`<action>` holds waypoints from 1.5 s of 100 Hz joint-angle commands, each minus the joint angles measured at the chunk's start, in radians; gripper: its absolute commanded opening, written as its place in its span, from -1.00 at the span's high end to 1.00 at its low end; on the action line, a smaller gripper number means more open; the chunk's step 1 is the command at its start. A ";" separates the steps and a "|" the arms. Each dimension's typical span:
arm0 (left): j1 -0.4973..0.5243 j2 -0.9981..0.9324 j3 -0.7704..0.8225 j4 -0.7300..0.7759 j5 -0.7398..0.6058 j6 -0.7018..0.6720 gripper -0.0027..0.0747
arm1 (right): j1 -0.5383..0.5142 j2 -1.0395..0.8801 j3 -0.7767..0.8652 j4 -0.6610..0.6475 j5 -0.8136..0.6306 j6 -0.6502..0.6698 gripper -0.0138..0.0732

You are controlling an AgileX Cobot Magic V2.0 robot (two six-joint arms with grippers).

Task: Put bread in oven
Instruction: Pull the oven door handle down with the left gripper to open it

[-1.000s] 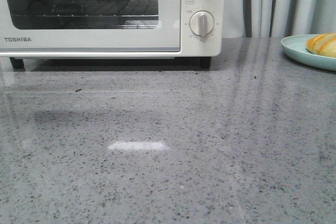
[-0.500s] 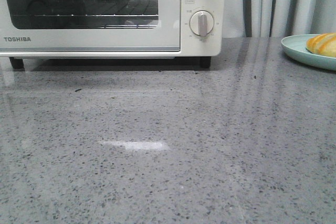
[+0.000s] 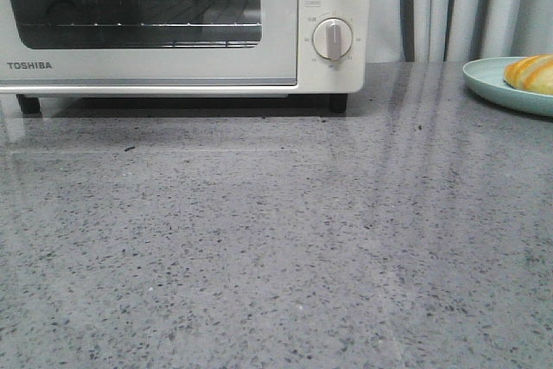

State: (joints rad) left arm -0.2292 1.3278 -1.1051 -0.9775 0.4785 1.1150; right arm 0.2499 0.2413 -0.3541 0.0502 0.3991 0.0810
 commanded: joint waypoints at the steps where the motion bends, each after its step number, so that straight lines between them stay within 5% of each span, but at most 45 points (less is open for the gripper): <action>1: -0.009 -0.021 -0.005 0.030 0.124 -0.001 0.99 | -0.004 0.018 -0.031 -0.011 -0.074 -0.014 0.84; 103: -0.009 -0.143 0.300 0.108 0.371 -0.037 0.99 | -0.004 0.018 -0.037 -0.011 -0.083 -0.014 0.84; 131: -0.009 -0.291 0.300 0.120 0.390 -0.037 0.99 | -0.004 0.036 -0.118 -0.036 -0.140 -0.014 0.84; 150: -0.009 -0.470 0.300 0.120 0.376 -0.037 0.99 | -0.008 0.265 -0.298 -0.087 -0.051 0.001 0.84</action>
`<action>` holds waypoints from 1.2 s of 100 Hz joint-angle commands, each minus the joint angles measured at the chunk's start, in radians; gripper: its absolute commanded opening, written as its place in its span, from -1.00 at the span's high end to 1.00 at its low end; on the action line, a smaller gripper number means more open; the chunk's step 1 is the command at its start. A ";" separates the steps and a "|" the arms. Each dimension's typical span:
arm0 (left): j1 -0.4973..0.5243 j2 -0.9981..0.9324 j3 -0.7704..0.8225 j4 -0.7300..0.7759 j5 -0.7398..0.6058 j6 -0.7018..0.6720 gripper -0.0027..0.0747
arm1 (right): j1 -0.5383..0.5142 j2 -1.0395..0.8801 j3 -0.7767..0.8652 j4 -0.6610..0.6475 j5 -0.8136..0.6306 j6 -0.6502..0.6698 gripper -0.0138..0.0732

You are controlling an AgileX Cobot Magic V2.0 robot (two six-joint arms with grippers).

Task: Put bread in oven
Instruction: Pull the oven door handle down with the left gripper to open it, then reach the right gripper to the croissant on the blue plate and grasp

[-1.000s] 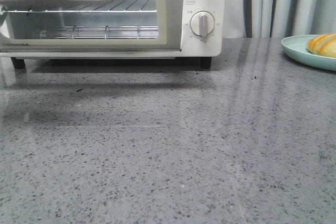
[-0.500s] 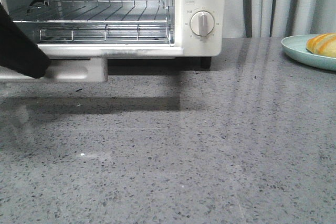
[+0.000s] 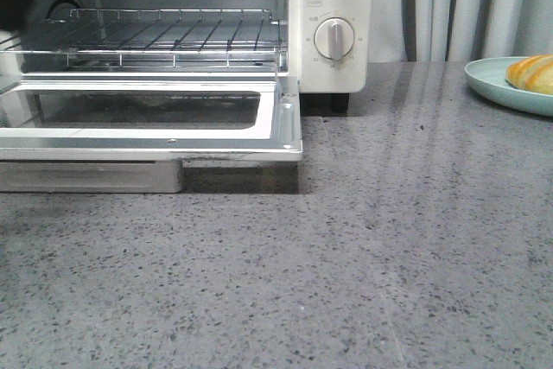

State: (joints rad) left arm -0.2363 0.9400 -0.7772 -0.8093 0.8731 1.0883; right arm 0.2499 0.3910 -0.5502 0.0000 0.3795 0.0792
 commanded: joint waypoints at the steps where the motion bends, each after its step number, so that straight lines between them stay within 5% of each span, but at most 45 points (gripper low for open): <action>1: -0.002 -0.095 -0.028 -0.048 -0.019 -0.011 0.99 | -0.010 0.127 -0.120 -0.046 -0.022 0.007 0.84; 16: -0.002 -0.225 -0.028 -0.036 -0.027 -0.011 0.99 | -0.080 0.366 -0.320 -0.157 0.056 0.161 0.84; 28: -0.002 -0.296 -0.028 -0.005 -0.027 -0.027 0.99 | -0.164 0.540 -0.458 -0.167 0.101 0.164 0.79; 57: -0.002 -0.372 -0.028 0.070 -0.019 -0.161 0.99 | -0.246 0.829 -0.569 -0.212 0.115 0.164 0.13; 120: -0.002 -0.382 -0.028 0.070 -0.019 -0.161 0.99 | -0.314 1.162 -0.569 -0.247 0.012 0.165 0.14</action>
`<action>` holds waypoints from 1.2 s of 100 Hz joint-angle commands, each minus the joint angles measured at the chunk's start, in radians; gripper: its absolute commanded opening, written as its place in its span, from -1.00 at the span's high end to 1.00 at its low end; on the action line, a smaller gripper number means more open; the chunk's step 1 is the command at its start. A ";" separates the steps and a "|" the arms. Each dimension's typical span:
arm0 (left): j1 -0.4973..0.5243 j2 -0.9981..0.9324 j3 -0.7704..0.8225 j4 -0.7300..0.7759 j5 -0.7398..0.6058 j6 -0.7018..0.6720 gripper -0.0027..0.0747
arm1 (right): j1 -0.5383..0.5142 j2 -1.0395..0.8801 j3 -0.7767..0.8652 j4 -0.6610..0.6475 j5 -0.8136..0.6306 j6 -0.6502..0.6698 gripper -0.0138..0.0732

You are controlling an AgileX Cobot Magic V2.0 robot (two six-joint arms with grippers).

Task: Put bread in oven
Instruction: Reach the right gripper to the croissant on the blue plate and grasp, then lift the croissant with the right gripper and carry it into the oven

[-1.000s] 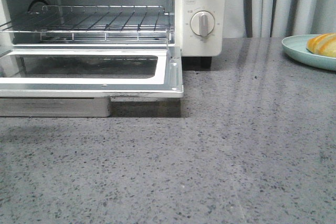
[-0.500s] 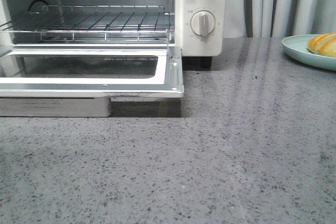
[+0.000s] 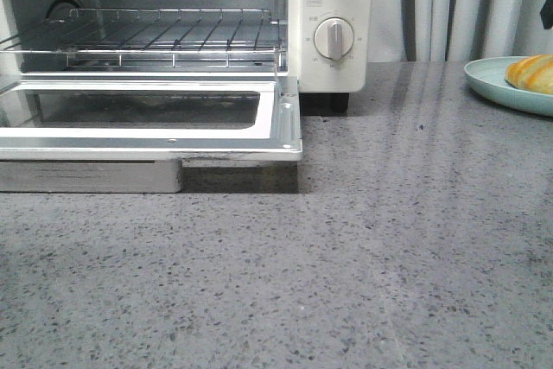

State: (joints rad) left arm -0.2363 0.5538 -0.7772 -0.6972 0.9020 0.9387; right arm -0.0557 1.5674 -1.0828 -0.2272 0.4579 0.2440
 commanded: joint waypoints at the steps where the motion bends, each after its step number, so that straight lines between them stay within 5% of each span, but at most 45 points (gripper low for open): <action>1: -0.002 0.004 -0.028 -0.042 -0.048 -0.013 0.99 | -0.009 -0.012 -0.036 -0.020 -0.067 0.001 0.14; 57: -0.002 0.004 -0.028 -0.042 -0.046 -0.041 0.99 | -0.009 0.080 -0.036 0.016 -0.063 0.001 -0.01; 64: -0.002 0.004 -0.028 -0.042 -0.046 -0.041 0.99 | -0.009 0.087 -0.036 0.031 -0.034 0.001 0.18; 75: -0.002 0.004 -0.028 -0.042 -0.046 -0.041 0.99 | -0.009 0.089 -0.036 0.038 0.005 0.001 0.87; 120: -0.002 0.004 -0.028 -0.042 -0.050 -0.041 0.99 | 0.006 -0.258 -0.070 0.047 -0.152 0.001 0.84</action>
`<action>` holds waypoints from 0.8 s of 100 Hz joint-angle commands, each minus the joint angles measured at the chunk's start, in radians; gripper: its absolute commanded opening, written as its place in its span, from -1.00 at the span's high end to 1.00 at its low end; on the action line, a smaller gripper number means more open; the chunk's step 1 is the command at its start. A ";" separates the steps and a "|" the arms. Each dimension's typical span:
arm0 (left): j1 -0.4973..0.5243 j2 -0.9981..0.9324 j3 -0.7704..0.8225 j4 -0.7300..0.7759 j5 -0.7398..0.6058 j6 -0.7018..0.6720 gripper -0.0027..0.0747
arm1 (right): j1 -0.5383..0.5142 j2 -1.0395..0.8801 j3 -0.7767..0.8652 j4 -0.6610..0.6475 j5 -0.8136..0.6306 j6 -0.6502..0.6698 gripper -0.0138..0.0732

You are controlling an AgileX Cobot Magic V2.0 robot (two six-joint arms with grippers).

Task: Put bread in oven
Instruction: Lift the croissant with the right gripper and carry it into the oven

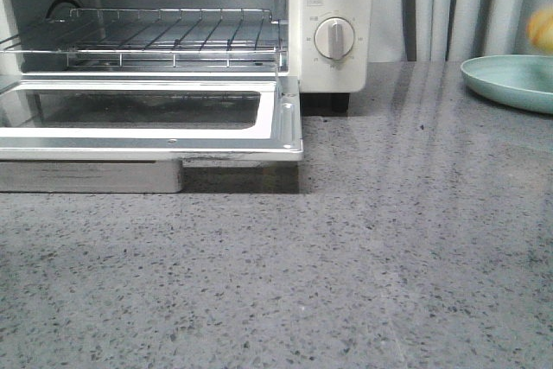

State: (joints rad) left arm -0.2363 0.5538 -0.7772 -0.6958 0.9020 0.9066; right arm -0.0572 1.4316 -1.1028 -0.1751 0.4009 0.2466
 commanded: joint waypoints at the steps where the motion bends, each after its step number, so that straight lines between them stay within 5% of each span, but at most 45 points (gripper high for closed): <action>1: -0.002 0.004 -0.028 -0.043 -0.050 -0.009 0.99 | 0.012 -0.138 -0.055 -0.005 -0.098 -0.002 0.84; 17: -0.002 0.004 -0.028 -0.043 -0.064 -0.009 0.99 | 0.143 -0.269 -0.100 -0.005 -0.122 -0.002 0.84; 55: -0.020 0.004 -0.028 -0.043 -0.082 -0.009 0.99 | 0.791 -0.203 -0.165 -0.087 -0.152 -0.082 0.84; 80: -0.020 -0.019 -0.028 -0.054 -0.075 -0.009 0.99 | 0.883 0.011 -0.275 -0.093 -0.048 -0.082 0.84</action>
State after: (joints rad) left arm -0.2482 0.5468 -0.7772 -0.6976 0.8774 0.9059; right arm 0.8219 1.4206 -1.3032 -0.2395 0.3818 0.1780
